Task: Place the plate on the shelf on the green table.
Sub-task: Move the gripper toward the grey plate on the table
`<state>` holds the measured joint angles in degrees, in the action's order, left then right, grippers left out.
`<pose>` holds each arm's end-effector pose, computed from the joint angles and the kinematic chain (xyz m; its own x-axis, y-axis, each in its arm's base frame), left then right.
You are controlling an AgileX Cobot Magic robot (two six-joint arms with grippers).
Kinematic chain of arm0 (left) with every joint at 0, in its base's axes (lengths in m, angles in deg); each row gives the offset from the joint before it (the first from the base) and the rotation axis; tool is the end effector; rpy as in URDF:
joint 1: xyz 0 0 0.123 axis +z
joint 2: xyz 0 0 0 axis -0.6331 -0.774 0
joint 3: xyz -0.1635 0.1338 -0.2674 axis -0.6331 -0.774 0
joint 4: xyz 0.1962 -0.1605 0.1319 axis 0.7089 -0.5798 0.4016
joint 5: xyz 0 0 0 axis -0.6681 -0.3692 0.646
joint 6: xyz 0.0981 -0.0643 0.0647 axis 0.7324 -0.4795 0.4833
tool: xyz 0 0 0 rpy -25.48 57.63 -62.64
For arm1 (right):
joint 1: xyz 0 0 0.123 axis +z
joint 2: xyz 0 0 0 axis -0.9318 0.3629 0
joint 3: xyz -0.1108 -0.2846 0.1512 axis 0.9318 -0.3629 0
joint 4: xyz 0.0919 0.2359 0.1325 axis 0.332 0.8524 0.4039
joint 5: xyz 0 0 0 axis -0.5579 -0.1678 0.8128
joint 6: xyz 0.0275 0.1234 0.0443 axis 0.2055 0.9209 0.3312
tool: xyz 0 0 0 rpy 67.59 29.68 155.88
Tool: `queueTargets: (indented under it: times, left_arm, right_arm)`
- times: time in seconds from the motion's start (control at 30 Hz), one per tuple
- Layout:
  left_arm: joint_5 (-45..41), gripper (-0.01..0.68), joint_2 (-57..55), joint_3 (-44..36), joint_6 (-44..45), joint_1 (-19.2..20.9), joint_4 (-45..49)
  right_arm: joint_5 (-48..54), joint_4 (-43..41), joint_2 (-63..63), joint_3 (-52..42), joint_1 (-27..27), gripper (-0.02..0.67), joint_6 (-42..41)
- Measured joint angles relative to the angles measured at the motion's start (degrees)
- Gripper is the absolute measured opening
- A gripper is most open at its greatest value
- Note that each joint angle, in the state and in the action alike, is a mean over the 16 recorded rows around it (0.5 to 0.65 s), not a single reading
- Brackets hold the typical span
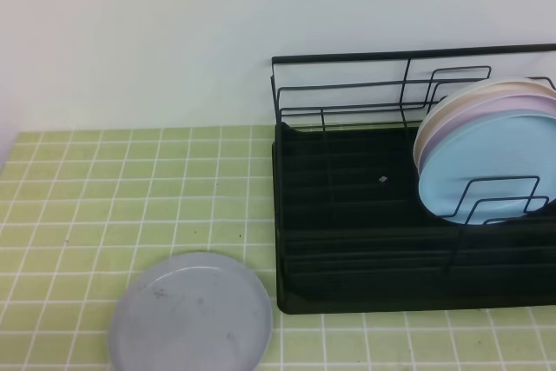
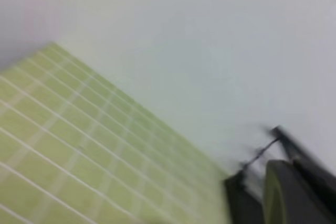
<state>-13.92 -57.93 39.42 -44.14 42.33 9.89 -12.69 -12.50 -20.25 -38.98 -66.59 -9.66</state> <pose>0.0775 -0.0044 0.2044 -0.0084 -0.7271 -0.6865 0.0063 0.6865 -0.7271 0.0764 -0.0034 0.2203 0.1037 0.6376 -0.7634 -0.0738 0.7703 0.6334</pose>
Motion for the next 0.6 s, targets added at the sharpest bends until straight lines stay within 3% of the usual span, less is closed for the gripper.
queueTargets:
  times: [0.33, 0.6]
  left_arm:
    - [0.0, -0.003, 0.0, 0.0, -2.2, 0.0, -24.8]
    - [-3.0, -0.003, 0.0, 0.0, 0.4, 0.0, -31.3]
  right_arm:
    - [8.5, 3.0, -0.1, 0.6, 0.0, -0.002, -6.3]
    - [16.5, 3.5, -0.1, 5.9, 0.0, -0.002, -17.0]
